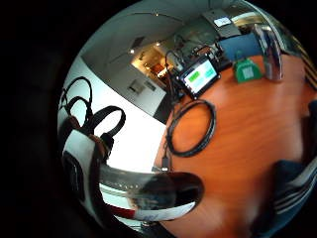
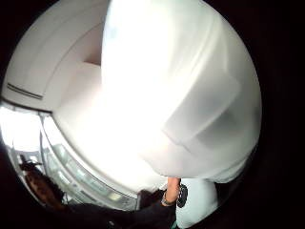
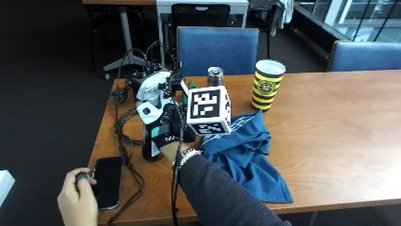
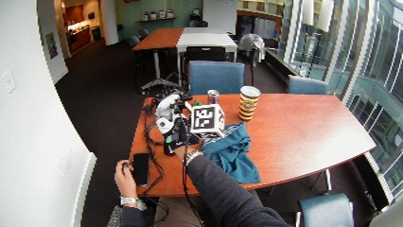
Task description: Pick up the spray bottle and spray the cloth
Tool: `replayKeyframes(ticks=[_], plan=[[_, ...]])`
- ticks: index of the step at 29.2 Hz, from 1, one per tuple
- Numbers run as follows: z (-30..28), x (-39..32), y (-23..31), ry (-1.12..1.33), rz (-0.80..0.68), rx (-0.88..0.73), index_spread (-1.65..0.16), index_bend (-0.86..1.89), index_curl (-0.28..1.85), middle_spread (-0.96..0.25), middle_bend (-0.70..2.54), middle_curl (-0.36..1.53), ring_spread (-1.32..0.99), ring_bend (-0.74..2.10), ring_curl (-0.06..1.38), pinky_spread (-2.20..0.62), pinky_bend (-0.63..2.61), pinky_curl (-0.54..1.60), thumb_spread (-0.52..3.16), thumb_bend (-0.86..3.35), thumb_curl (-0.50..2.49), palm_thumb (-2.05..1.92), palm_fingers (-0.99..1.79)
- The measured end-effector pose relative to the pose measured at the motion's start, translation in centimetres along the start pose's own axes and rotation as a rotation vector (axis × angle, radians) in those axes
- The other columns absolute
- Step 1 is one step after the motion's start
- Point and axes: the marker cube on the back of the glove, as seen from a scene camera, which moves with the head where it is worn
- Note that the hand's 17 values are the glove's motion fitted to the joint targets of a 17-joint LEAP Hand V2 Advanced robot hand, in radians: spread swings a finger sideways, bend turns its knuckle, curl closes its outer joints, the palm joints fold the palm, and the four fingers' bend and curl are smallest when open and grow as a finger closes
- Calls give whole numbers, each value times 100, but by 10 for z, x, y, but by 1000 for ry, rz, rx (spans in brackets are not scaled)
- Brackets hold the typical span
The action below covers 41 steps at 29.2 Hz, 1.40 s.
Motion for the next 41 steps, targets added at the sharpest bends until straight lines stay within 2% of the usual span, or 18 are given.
replayKeyframes(ticks=[7,18,34,41], plan=[[6,10,-1,21,-7,2,-26,32,62,-21,58,55,-20,75,48,-32,48,41,49,-3,81,94,137],[9,7,-9,13,-118,52,-26,32,62,-20,59,55,-20,71,47,-32,49,41,51,-3,81,94,137],[-1,10,0,46,-93,61,-26,30,63,-20,60,55,-22,70,48,-33,51,42,53,-3,80,94,137],[-4,16,22,82,-6,37,-26,28,62,-20,59,55,-22,69,47,-32,52,42,53,-4,80,94,134]])
